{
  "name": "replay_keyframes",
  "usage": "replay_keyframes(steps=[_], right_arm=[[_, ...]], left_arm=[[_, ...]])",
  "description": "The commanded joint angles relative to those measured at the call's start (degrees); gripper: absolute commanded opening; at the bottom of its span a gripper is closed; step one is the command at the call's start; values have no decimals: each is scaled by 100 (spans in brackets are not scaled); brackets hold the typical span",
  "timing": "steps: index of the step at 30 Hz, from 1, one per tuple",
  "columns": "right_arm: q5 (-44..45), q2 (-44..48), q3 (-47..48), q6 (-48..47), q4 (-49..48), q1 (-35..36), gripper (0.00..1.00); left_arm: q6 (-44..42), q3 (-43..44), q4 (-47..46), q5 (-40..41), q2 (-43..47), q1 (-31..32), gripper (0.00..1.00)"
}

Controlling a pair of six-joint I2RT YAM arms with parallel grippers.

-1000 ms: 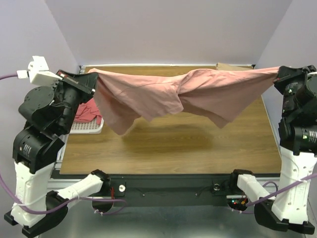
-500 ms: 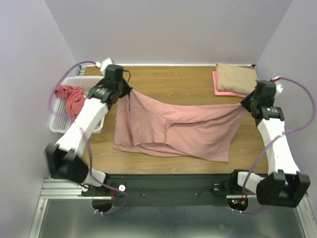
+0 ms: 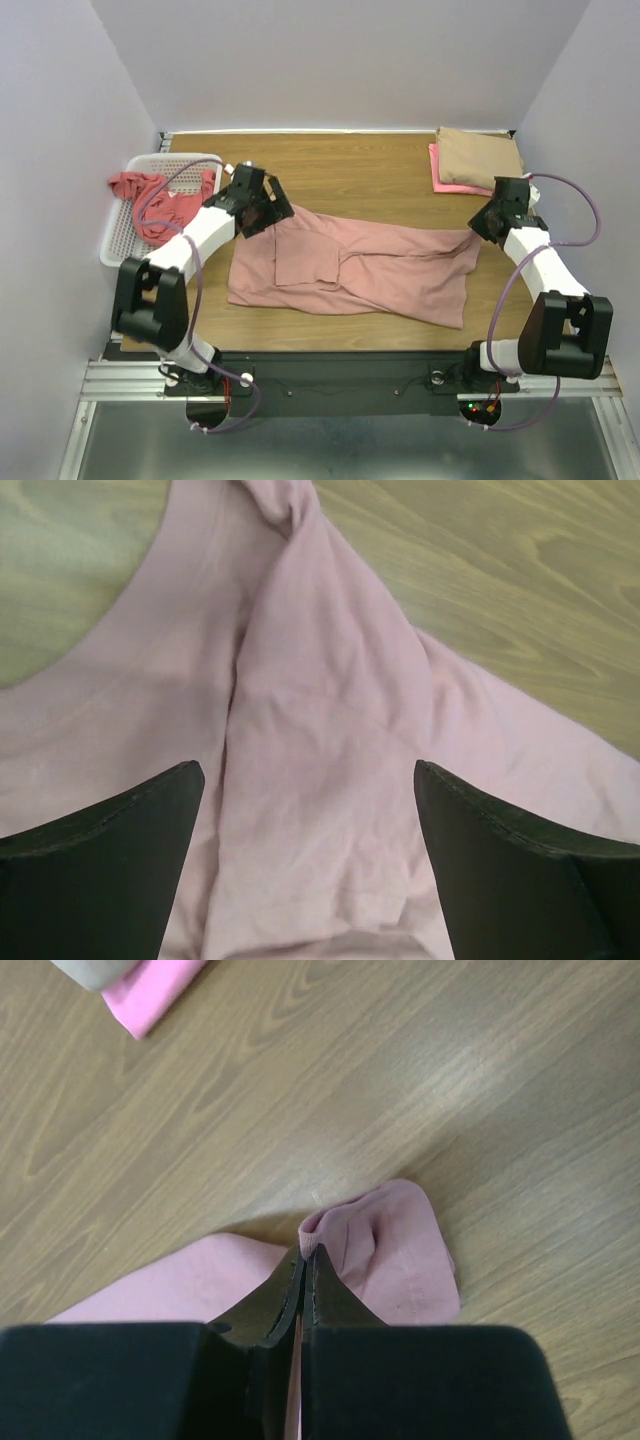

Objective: Fold and stack the t-shirts
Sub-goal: Flatten the tshirt out

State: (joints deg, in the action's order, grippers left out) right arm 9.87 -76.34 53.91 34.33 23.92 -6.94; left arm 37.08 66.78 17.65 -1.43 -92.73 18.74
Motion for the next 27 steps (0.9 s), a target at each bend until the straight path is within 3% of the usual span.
replay_keyframes(steps=[1, 10, 27], right_arm=[[-64, 119, -205, -13, -432, 0, 0], [-117, 303, -372, -75, -459, 0, 0], [-81, 330, -443, -128, -450, 0, 0]], left_arm=[[307, -972, -86, 38, 1008, 314, 98], [1134, -2933, -349, -120, 2425, 806, 98], [1240, -3119, -596, -261, 2163, 956, 68]])
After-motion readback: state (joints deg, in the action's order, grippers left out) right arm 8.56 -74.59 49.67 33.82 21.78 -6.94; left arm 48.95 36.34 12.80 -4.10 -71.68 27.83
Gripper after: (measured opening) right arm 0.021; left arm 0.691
